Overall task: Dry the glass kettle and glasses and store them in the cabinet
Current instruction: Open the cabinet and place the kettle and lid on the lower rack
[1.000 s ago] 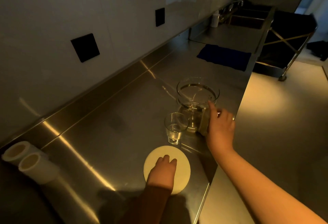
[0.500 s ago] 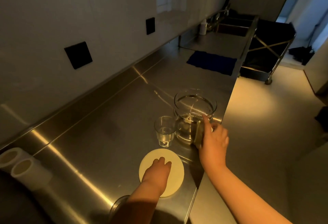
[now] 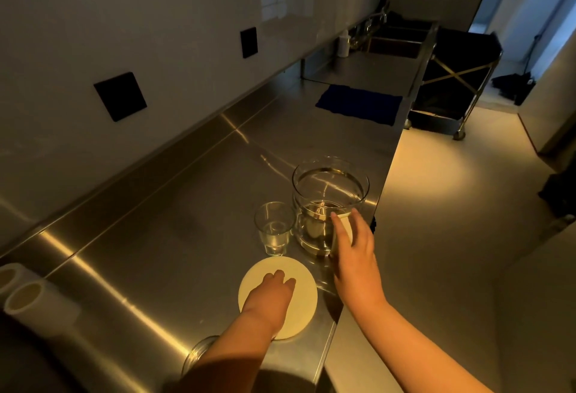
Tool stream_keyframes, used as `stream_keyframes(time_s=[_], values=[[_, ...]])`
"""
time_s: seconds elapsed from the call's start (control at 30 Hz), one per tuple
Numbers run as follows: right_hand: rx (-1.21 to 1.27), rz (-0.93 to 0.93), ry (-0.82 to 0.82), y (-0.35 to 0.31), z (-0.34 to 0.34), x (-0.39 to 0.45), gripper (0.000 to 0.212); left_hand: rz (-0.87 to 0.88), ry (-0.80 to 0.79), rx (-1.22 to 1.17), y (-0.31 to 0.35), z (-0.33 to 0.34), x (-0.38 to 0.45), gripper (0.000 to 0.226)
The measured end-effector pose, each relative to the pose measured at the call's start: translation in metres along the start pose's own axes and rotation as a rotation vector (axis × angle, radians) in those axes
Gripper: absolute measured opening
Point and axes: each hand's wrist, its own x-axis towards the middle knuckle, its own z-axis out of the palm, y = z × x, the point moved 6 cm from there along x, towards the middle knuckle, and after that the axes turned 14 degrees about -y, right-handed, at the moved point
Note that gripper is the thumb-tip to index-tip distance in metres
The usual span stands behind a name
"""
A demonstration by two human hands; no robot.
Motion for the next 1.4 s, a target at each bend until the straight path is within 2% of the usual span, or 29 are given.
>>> stream_keyframes(time_s=[0.27,0.47,0.73,1.07,1.4], values=[[-0.087,-0.123,0.139,0.000,-0.002,0.009,0.111,-0.003,0.008,0.005,0.000,0.002,0.004,0.069],[-0.005,-0.121,0.177,0.000,-0.007,0.015,0.107,-0.008,0.013,0.011,0.000,0.003,0.006,0.069],[-0.039,-0.094,0.135,0.002,-0.014,0.027,0.101,-0.003,0.015,0.018,0.000,0.003,0.008,0.069],[-0.014,-0.141,0.223,0.006,-0.017,0.015,0.100,-0.007,0.041,-0.002,0.003,0.005,0.007,0.068],[-0.012,-0.158,0.226,0.008,-0.032,0.004,0.095,-0.052,0.048,-0.026,0.002,0.005,0.005,0.072]])
